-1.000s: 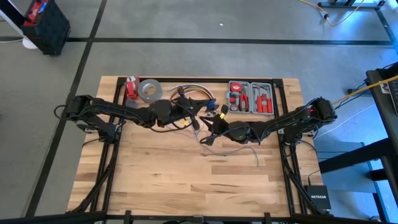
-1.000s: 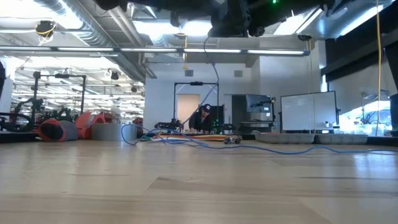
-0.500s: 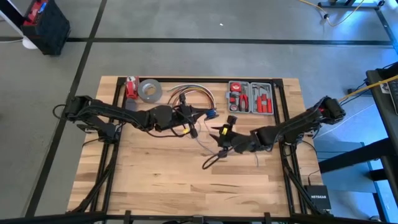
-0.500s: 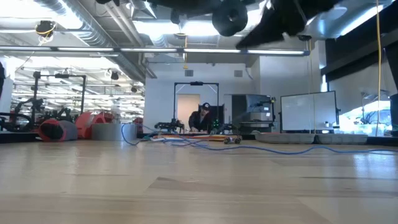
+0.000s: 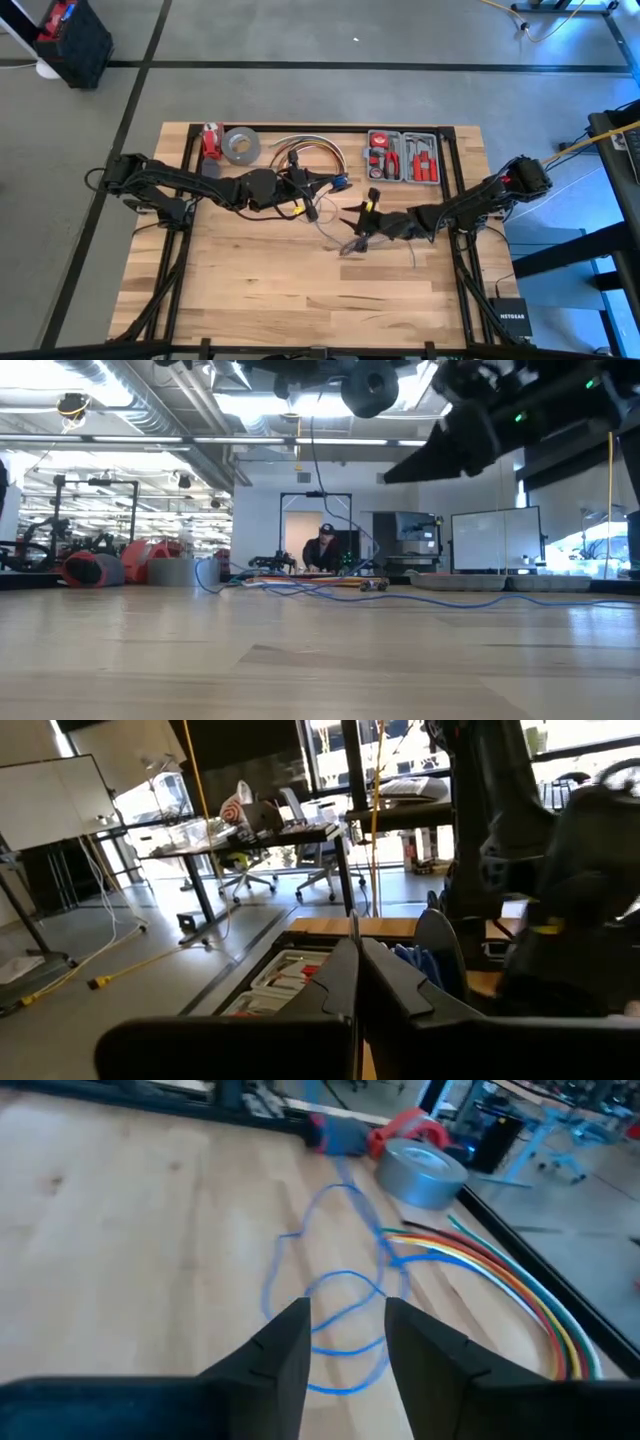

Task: Coil cords
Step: Coil the blue wire on the black spool

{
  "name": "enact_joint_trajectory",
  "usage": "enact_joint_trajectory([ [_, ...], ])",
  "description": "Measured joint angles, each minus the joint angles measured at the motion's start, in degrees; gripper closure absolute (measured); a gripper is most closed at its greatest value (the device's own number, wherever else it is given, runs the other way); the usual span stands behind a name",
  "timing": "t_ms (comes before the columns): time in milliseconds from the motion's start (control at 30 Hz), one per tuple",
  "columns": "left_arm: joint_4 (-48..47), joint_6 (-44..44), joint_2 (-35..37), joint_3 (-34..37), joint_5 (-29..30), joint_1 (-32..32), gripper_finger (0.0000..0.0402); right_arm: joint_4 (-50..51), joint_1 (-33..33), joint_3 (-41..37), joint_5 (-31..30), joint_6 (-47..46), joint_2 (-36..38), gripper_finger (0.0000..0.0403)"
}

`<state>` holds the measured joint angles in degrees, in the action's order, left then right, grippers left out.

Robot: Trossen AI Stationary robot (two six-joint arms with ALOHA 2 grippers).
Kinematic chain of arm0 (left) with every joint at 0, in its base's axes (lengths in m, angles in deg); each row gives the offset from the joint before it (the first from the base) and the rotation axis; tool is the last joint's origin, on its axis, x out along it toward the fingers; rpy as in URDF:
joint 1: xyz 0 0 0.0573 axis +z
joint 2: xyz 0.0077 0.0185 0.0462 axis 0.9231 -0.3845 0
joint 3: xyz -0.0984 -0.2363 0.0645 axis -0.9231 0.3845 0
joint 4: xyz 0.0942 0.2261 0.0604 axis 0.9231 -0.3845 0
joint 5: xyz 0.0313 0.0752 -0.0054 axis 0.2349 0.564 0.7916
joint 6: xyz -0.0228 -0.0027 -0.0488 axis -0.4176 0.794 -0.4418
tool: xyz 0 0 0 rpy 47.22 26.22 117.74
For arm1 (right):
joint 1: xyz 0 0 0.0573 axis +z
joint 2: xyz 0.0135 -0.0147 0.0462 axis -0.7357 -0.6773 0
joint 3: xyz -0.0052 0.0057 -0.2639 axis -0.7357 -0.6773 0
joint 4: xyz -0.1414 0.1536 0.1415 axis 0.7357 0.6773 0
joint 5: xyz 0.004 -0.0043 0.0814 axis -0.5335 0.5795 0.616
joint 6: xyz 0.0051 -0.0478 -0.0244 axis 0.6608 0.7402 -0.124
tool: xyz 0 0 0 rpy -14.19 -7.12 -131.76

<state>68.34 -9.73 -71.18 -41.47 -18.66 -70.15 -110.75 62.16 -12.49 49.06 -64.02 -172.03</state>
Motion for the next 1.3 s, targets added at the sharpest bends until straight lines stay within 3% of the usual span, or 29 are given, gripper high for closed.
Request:
enact_joint_trajectory([
  [367, 0.02, -0.01, 0.02, 0.00, 0.02, 0.07, 0.0401, -14.70, -8.59, -0.23, 7.99, 0.02, -11.01, 0.0277],
  [533, 0.02, 0.21, 0.03, 0.00, 0.04, 0.09, 0.0401, -15.81, -11.29, 0.55, 10.95, 0.05, -14.58, 0.0277],
  [800, -0.02, 0.29, 0.04, 0.00, 0.04, 0.07, 0.0401, -15.03, -12.62, 4.14, 10.44, 4.39, -16.62, 0.0281],
  [1000, -0.08, 0.42, 0.04, 0.00, 0.00, -0.02, 0.0401, -13.27, -12.57, 4.23, 10.36, 4.71, -16.54, 0.0330],
  [1133, -0.10, 0.42, 0.04, 0.00, 0.02, -0.12, 0.0401, -12.17, -11.91, 4.23, 7.89, 6.72, -16.07, 0.0388],
  [1300, 1.36, -0.71, 0.04, 0.00, 0.02, -0.26, 0.0401, -10.82, -7.75, 4.25, 0.36, 8.97, -13.56, 0.0389],
])
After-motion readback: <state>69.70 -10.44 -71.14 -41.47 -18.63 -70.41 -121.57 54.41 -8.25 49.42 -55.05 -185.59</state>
